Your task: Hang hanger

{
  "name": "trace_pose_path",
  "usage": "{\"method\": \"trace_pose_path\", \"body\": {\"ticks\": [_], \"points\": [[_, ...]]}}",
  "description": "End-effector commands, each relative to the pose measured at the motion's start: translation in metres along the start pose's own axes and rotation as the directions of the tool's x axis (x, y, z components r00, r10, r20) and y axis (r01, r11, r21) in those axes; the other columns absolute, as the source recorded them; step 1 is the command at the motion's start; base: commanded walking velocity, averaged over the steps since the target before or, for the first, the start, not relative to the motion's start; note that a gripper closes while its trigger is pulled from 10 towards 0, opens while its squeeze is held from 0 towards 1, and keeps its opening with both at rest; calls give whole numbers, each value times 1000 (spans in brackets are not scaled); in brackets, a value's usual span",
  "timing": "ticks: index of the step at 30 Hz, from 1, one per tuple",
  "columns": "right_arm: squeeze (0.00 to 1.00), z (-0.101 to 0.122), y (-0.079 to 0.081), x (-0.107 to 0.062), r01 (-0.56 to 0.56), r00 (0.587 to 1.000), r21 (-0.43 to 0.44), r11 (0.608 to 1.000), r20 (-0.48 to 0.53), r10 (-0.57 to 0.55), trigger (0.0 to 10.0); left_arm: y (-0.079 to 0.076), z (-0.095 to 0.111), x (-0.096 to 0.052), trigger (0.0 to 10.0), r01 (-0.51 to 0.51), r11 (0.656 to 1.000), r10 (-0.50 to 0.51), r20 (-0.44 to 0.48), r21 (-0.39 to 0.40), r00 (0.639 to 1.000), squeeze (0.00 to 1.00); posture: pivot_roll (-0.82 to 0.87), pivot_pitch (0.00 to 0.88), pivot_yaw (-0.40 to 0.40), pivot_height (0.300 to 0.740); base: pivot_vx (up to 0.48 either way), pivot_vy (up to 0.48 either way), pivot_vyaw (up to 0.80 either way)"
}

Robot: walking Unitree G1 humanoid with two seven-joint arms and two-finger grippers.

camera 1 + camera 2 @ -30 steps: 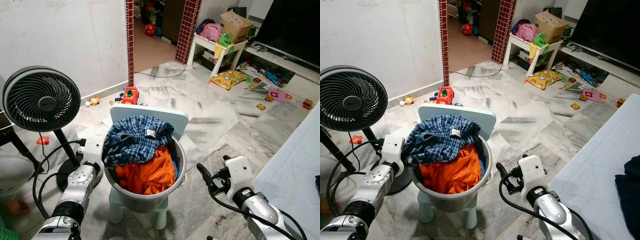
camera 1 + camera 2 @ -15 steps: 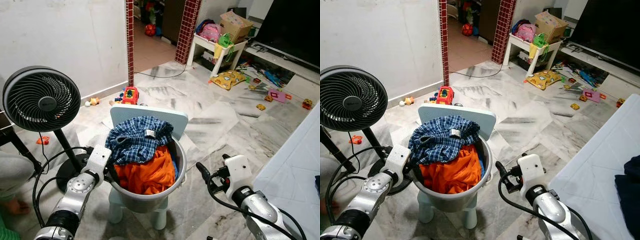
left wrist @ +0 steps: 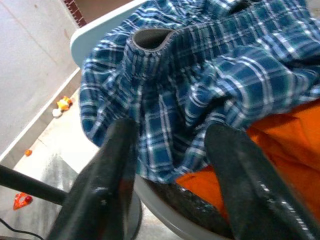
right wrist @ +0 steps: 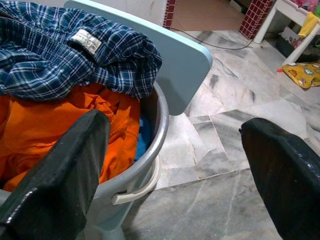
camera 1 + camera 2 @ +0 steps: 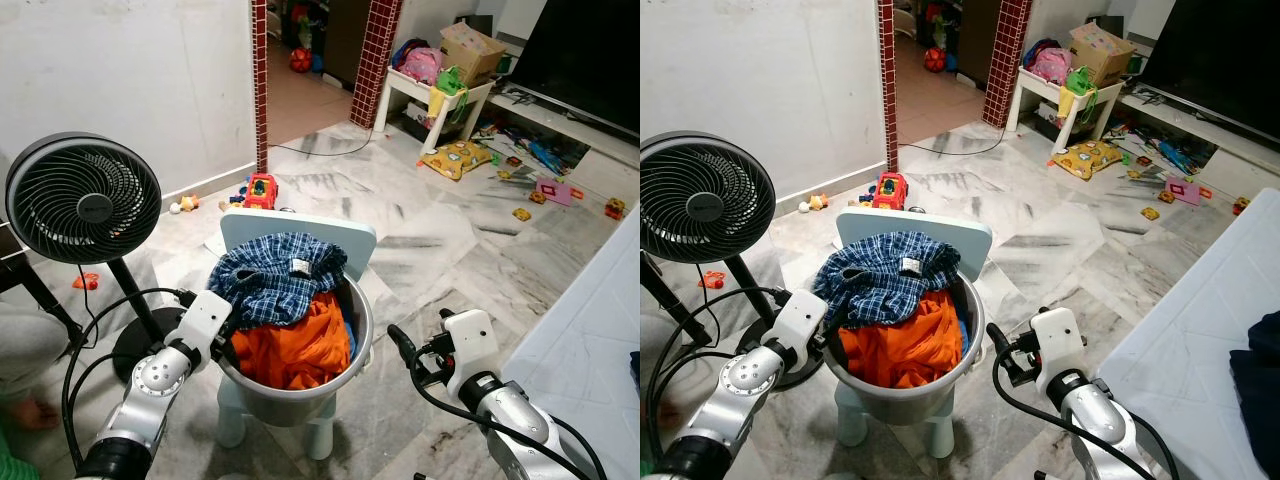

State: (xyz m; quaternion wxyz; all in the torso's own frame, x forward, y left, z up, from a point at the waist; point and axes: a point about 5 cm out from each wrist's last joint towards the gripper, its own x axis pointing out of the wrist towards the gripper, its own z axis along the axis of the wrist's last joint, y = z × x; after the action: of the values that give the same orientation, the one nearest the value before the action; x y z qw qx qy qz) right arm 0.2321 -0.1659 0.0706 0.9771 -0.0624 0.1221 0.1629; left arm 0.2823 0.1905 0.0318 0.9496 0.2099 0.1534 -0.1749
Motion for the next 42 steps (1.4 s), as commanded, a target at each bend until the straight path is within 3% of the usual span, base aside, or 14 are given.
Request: {"method": "trace_pose_path", "body": {"ticks": [1,6,11,20,27,34,42], "points": [[0,0,-1,1,-3,1000,-8,1000,-1,3,10000,-2,5,1,10000,0,1000,0,14,19,1000,1000,145,0,-84,740,0,0,0],[0,1,-3,2,-1,1000,-8,1000,2,1,10000,-8,4,-5,10000,-14,999,13,35,48,999,1000,146,0,-82,740,0,0,0],[0,1,-2,3,-5,1000,-5,1000,3,5,10000,5,18,-3,10000,-103,988,91,110,112,990,1000,152,0,-88,740,0,0,0],[0,2,-3,1,2,1000,-4,1000,9,-2,10000,26,30,10,10000,-137,984,126,100,115,987,1000,139,0,-87,740,0,0,0],[0,1,-2,-2,-1,1000,-2,1000,3,1,10000,27,32,18,10000,-85,993,80,70,80,994,1000,132,0,-92,740,0,0,0],[0,1,0,-8,-8,1000,0,1000,-1,8,10000,29,35,26,10000,-59,994,53,60,94,997,1000,113,0,-98,740,0,0,0],[0,-3,6,-23,-7,1000,14,1000,-24,7,10000,26,39,33,10000,-21,995,16,51,99,999,1000,79,0,-92,740,0,0,0]]}}
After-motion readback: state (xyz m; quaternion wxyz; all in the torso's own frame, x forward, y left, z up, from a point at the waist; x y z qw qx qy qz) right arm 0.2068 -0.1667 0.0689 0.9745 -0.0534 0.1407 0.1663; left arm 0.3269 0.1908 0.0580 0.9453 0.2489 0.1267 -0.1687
